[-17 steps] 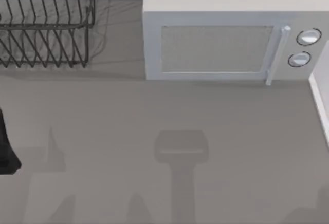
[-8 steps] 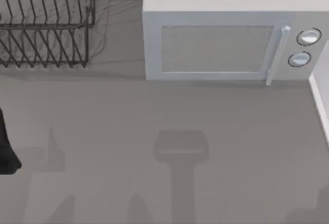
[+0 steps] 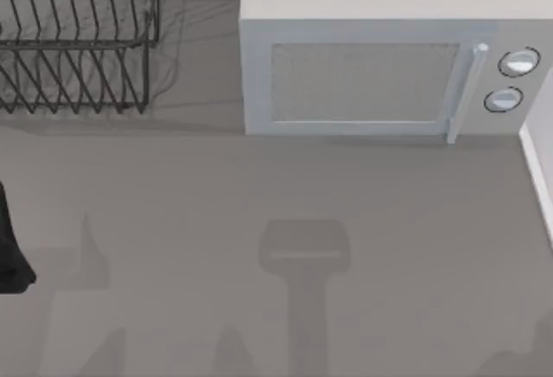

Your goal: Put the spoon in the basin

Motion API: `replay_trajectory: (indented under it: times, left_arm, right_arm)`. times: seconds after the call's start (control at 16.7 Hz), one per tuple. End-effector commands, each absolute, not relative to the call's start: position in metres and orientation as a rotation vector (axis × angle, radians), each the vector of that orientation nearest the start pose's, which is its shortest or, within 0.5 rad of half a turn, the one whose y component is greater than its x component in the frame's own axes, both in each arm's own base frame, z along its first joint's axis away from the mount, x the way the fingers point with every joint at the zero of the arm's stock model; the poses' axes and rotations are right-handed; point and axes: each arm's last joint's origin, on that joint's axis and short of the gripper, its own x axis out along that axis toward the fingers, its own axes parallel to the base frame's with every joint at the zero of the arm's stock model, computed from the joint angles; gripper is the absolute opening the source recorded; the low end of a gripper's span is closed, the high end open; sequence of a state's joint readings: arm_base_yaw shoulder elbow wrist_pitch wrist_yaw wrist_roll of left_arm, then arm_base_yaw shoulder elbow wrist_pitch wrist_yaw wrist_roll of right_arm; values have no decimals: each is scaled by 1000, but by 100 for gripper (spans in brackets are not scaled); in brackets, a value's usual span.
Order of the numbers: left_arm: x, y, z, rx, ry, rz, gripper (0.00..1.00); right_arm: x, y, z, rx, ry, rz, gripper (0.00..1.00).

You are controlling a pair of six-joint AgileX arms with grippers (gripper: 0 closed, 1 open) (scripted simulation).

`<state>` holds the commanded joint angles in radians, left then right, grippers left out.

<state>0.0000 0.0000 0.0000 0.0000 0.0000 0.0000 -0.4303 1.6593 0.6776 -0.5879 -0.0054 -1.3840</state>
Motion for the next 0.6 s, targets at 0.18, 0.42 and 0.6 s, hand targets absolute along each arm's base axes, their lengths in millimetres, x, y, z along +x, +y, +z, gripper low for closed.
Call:
replay_trajectory:
  times: [0.18,0.42,0.6]
  left_arm:
    - [106,-1,160,0,0,0,100]
    - [106,-1,160,0,0,0,100]
    - [106,-1,160,0,0,0,100]
  right_arm:
    - [214,-98,93,-742,1434,746,0]
    - [214,-98,93,-742,1434,746,0]
    - [214,-97,119,-717,1447,714,0]
